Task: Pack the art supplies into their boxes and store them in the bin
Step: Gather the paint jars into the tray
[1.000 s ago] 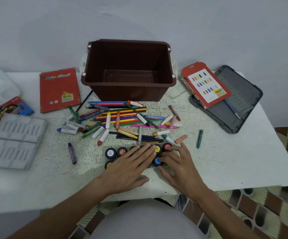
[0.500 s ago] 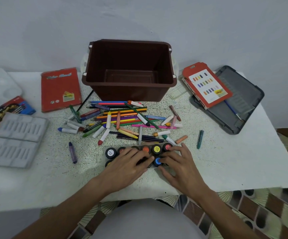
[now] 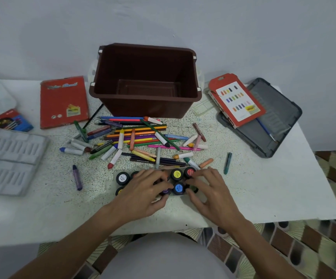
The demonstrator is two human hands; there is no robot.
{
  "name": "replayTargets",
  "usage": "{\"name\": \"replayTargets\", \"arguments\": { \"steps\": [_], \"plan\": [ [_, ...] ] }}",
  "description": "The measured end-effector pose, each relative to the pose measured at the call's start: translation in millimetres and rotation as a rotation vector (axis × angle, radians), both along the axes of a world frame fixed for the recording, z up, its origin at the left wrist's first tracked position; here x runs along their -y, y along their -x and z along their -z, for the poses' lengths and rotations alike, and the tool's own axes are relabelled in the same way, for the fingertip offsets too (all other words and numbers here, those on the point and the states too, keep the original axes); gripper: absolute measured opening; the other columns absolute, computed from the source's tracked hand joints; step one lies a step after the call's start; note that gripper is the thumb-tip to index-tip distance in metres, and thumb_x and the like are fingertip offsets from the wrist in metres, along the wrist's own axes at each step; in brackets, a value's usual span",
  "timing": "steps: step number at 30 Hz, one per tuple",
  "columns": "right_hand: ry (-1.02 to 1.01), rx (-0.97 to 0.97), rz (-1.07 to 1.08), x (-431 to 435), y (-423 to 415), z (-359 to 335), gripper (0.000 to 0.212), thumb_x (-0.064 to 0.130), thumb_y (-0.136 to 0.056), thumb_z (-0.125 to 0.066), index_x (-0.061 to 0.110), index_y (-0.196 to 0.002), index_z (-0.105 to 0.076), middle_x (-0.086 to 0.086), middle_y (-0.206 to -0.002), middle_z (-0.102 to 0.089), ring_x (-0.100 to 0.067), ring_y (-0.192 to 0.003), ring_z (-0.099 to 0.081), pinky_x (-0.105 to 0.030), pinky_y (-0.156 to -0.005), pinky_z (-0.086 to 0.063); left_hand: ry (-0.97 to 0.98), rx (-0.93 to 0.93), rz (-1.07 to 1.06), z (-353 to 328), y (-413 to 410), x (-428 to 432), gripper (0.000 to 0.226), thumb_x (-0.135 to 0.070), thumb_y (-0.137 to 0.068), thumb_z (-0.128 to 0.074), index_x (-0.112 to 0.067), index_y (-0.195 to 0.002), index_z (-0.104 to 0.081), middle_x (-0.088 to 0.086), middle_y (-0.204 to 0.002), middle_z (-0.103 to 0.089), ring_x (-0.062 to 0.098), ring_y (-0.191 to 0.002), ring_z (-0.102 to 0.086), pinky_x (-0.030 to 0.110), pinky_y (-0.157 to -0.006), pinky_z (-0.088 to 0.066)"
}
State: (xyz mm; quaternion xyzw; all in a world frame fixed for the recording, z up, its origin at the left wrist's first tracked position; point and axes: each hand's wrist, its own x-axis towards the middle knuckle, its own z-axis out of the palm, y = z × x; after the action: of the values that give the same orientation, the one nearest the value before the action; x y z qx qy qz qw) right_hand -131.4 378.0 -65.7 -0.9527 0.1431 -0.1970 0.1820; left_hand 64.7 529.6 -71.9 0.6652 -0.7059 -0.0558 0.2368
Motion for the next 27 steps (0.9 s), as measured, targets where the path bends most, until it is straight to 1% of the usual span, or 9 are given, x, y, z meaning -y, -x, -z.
{"name": "replayTargets", "arguments": {
  "steps": [3,6,9,11,15,17,20,22,27],
  "plan": [
    [0.041,-0.031,0.011,12.4,4.5,-4.2,0.019,0.028,-0.093,-0.064,0.013,-0.103,-0.07,-0.002,-0.101,-0.061,-0.025,-0.09,-0.052,-0.037,-0.079,-0.044,0.038,0.051,0.018,1.7,3.9,4.2,0.025,-0.032,-0.093,-0.06,-0.017,-0.112,-0.066,0.001,-0.111,-0.058,0.019,-0.102,-0.054,0.034,-0.083,-0.045],
    [0.068,-0.08,-0.041,13.9,7.5,-1.4,0.019,0.03,-0.092,-0.064,0.016,-0.103,-0.071,0.002,-0.099,-0.063,-0.024,-0.088,-0.052,-0.038,-0.08,-0.043,0.038,0.104,0.043,4.4,7.7,9.7,0.032,-0.035,-0.095,-0.058,-0.017,-0.122,-0.064,0.004,-0.13,-0.057,0.023,-0.12,-0.053,0.038,-0.096,-0.043],
    [0.073,-0.084,-0.08,11.0,9.7,2.8,0.016,0.028,-0.094,-0.063,0.017,-0.104,-0.07,0.002,-0.104,-0.063,-0.025,-0.09,-0.054,-0.039,-0.083,-0.043,-0.023,0.189,0.093,9.6,10.6,14.2,0.043,-0.04,-0.099,-0.05,-0.018,-0.135,-0.056,0.006,-0.15,-0.044,0.025,-0.141,-0.038,0.043,-0.112,-0.034],
    [0.075,-0.073,-0.073,10.3,10.8,3.8,0.016,0.027,-0.093,-0.065,0.017,-0.105,-0.07,0.001,-0.105,-0.063,-0.025,-0.09,-0.053,-0.039,-0.084,-0.043,-0.062,0.266,0.099,14.2,12.0,14.9,0.048,-0.042,-0.101,-0.046,-0.018,-0.142,-0.049,0.007,-0.156,-0.037,0.025,-0.147,-0.029,0.044,-0.116,-0.028],
    [0.078,-0.062,-0.065,10.4,11.0,3.8,0.019,0.029,-0.093,-0.066,0.017,-0.106,-0.072,0.0,-0.104,-0.063,-0.024,-0.091,-0.052,-0.04,-0.091,-0.042,-0.087,0.35,0.096,18.4,13.4,12.8,0.053,-0.041,-0.104,-0.038,-0.014,-0.15,-0.039,0.007,-0.16,-0.029,0.025,-0.149,-0.022,0.044,-0.118,-0.026],
    [0.058,-0.065,-0.07,11.4,10.8,2.4,0.018,0.029,-0.094,-0.065,0.017,-0.106,-0.072,0.001,-0.103,-0.063,-0.023,-0.091,-0.052,-0.039,-0.088,-0.043,-0.085,0.38,0.097,18.7,14.5,12.3,0.055,-0.04,-0.105,-0.037,-0.011,-0.151,-0.036,0.009,-0.16,-0.028,0.026,-0.149,-0.022,0.045,-0.118,-0.028],
    [-0.006,-0.036,-0.049,16.1,8.8,-0.3,0.019,0.023,-0.094,-0.062,0.014,-0.109,-0.07,-0.001,-0.103,-0.061,-0.022,-0.091,-0.052,-0.034,-0.081,-0.044,-0.067,0.393,0.077,18.1,16.1,13.7,0.056,-0.039,-0.105,-0.038,-0.007,-0.15,-0.037,0.01,-0.158,-0.031,0.026,-0.149,-0.023,0.043,-0.119,-0.026],
    [-0.018,-0.019,-0.015,21.8,3.1,-1.2,0.02,0.018,-0.094,-0.062,0.01,-0.112,-0.068,-0.004,-0.105,-0.061,-0.022,-0.092,-0.055,-0.034,-0.08,-0.045,-0.043,0.401,0.069,18.9,16.0,14.0,0.054,-0.037,-0.104,-0.039,-0.005,-0.148,-0.04,0.012,-0.157,-0.034,0.026,-0.148,-0.025,0.042,-0.118,-0.026],
    [-0.006,-0.062,-0.022,30.8,-8.4,1.0,0.018,0.022,-0.094,-0.063,0.012,-0.108,-0.07,-0.001,-0.106,-0.064,-0.023,-0.09,-0.055,-0.038,-0.08,-0.046,0.011,0.395,0.073,22.5,17.1,11.8,0.048,-0.033,-0.104,-0.042,-0.005,-0.143,-0.049,0.015,-0.153,-0.04,0.027,-0.146,-0.03,0.044,-0.117,-0.031]
  ]
}}
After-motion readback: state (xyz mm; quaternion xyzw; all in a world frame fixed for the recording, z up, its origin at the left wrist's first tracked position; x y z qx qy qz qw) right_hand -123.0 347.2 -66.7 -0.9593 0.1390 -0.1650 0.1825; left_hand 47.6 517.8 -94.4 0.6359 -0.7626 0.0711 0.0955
